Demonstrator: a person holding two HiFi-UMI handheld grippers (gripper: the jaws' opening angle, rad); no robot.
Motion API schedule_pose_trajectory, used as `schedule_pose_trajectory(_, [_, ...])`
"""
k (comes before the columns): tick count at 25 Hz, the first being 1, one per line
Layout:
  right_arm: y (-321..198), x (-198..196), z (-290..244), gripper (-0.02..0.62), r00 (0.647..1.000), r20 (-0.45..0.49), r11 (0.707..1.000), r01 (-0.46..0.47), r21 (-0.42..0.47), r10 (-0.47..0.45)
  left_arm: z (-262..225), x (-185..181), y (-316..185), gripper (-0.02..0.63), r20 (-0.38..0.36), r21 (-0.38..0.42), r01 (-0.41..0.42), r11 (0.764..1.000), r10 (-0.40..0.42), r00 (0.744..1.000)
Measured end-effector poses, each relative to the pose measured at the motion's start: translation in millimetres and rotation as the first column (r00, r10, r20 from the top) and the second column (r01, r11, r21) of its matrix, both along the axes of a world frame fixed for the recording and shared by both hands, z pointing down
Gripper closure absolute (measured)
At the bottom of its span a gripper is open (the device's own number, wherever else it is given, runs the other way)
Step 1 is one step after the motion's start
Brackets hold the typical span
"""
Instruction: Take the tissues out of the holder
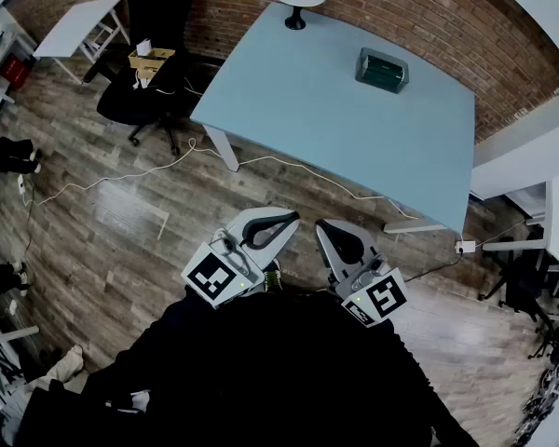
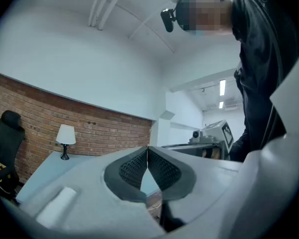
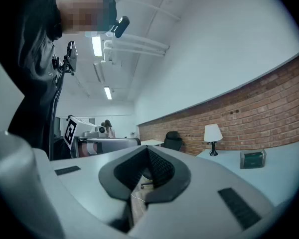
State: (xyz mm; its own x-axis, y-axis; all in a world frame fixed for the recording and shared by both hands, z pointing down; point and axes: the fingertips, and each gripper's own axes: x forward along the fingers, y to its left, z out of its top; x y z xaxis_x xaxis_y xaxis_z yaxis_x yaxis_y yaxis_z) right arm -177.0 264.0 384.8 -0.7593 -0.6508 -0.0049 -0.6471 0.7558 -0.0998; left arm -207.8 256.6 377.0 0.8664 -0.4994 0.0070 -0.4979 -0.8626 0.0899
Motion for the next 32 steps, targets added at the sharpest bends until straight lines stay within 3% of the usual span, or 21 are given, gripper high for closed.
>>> schedule_pose_trajectory(11, [-14,0,3,0.592,1.0,-0.006,1.0,-0.031,-0.005,0.031,1,-5,-13,0.597,-0.007,0.006,-0.015,1.0,0.015,1.0])
schedule_pose_trajectory(17, [-29,35,2,0.592,0.993,-0.013,0.993,-0.114,-0.006,0.114,5,7,-27,0.597,-0.014,-0.01,-0.044,0.999,0.044,0.999])
schedule_pose_trajectory(23, [-52,84,6,0.592,0.985,-0.023,0.985,-0.173,-0.007,0.173,10,45,-48,0.597,-0.019,-0.032,-0.089,0.995,0.089,0.996])
schedule_pose_trajectory(32, [-106,153,13,0.592,0.987,-0.06,0.989,-0.145,0.014,0.146,8,128,-108,0.597,0.001,-0.018,-0.097,0.995,0.097,0.995])
